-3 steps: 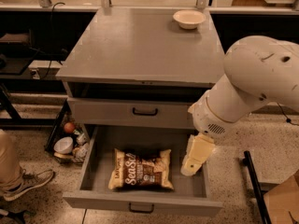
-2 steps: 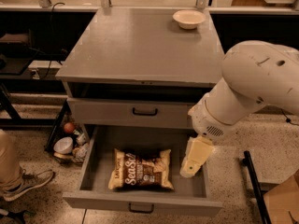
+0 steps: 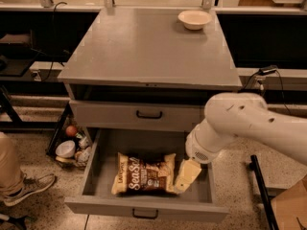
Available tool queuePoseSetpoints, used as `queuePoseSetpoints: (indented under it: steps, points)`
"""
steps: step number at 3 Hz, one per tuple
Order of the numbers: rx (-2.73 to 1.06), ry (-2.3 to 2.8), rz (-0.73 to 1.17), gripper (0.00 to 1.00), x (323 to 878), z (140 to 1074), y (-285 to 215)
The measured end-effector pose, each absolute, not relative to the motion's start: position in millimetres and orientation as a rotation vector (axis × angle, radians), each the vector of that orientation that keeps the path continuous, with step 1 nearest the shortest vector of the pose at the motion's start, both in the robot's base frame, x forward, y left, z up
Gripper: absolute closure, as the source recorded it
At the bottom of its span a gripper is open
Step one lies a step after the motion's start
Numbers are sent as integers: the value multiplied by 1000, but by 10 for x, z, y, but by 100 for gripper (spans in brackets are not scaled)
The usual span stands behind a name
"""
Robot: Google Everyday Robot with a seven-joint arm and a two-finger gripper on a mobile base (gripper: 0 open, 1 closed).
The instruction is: Pick brown chip bag from middle drawer and place on counter
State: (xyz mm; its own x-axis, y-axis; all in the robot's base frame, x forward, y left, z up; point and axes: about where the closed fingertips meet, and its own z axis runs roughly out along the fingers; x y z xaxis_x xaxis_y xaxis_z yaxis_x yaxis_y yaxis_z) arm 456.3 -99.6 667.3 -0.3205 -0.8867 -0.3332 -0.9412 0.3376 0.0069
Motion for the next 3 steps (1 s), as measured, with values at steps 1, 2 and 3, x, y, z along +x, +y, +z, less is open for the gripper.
queuePoseSetpoints:
  steps: [1,2,3]
  points:
    - [-1575,2316,329,0,4872,6062,-866]
    - [-1488,2289,423,0,5197,5495,-675]
    - [-1468,2308,486,0,5189,5167,-614]
